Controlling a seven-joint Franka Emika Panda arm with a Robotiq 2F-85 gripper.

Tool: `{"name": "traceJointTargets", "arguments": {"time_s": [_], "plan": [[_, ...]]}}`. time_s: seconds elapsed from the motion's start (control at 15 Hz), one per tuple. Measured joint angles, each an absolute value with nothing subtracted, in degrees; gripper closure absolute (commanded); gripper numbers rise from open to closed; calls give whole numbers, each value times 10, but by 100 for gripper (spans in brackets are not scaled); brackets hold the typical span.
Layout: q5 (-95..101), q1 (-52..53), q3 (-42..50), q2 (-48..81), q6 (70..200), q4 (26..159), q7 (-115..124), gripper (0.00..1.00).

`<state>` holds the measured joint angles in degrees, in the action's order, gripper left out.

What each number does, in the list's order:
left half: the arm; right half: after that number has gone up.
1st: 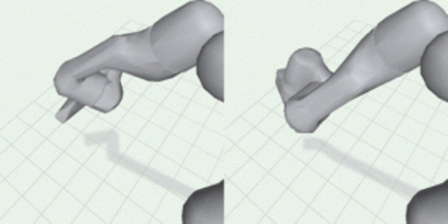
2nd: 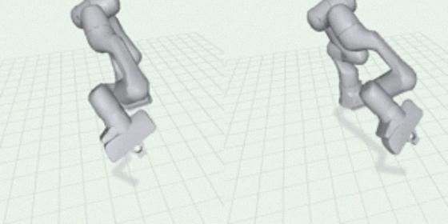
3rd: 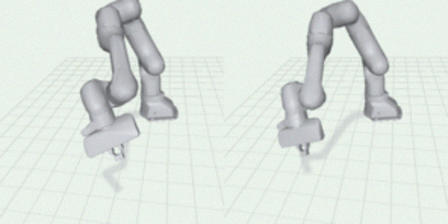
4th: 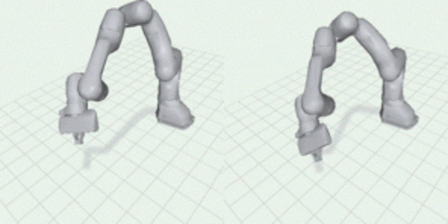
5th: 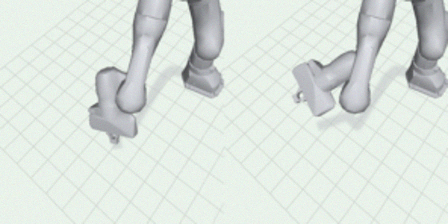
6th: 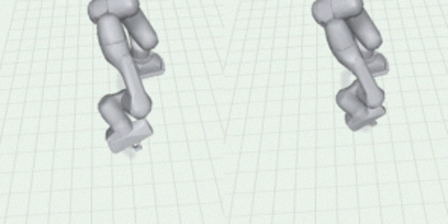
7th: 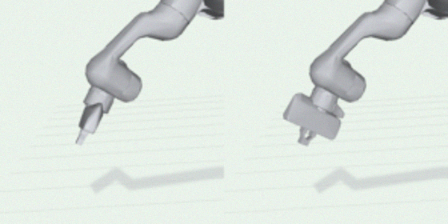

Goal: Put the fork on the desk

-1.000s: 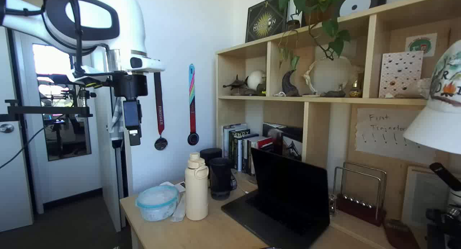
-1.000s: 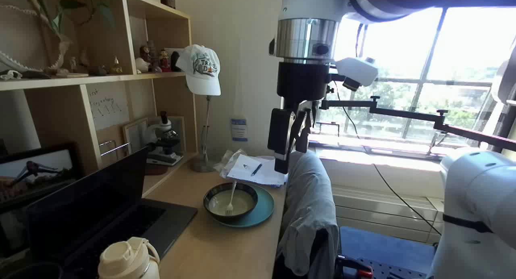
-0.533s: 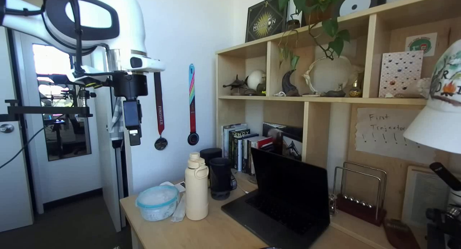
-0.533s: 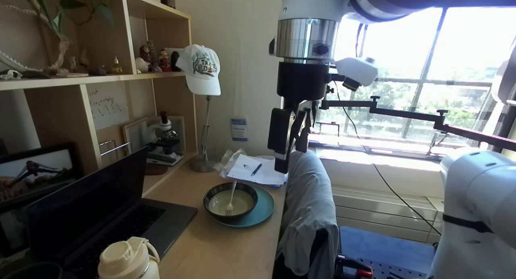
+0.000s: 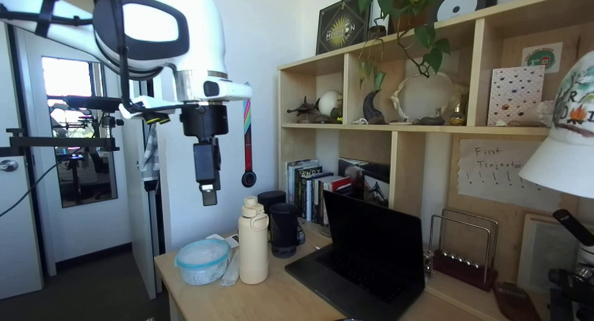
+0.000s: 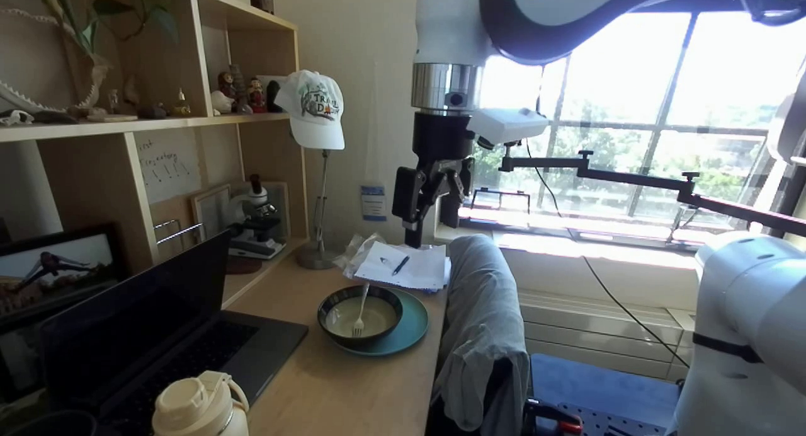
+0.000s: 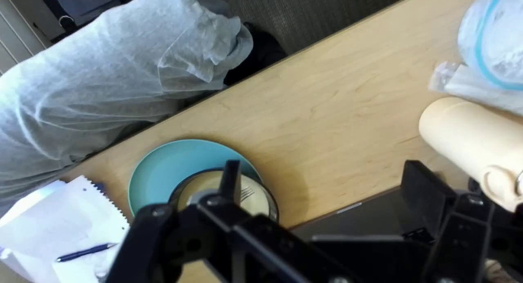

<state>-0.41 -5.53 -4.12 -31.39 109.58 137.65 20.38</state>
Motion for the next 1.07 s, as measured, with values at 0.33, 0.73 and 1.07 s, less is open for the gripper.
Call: {"name": "traceJointTargets", "arguments": {"time_s": [0.33, 0.73, 1.07], "plan": [[13, -84, -3, -205, 1139, 1305, 204, 0], [13, -90, 38, -85, 1175, 1217, 204, 0], [11, -93, 71, -16, 1198, 1189, 204, 0]]}}
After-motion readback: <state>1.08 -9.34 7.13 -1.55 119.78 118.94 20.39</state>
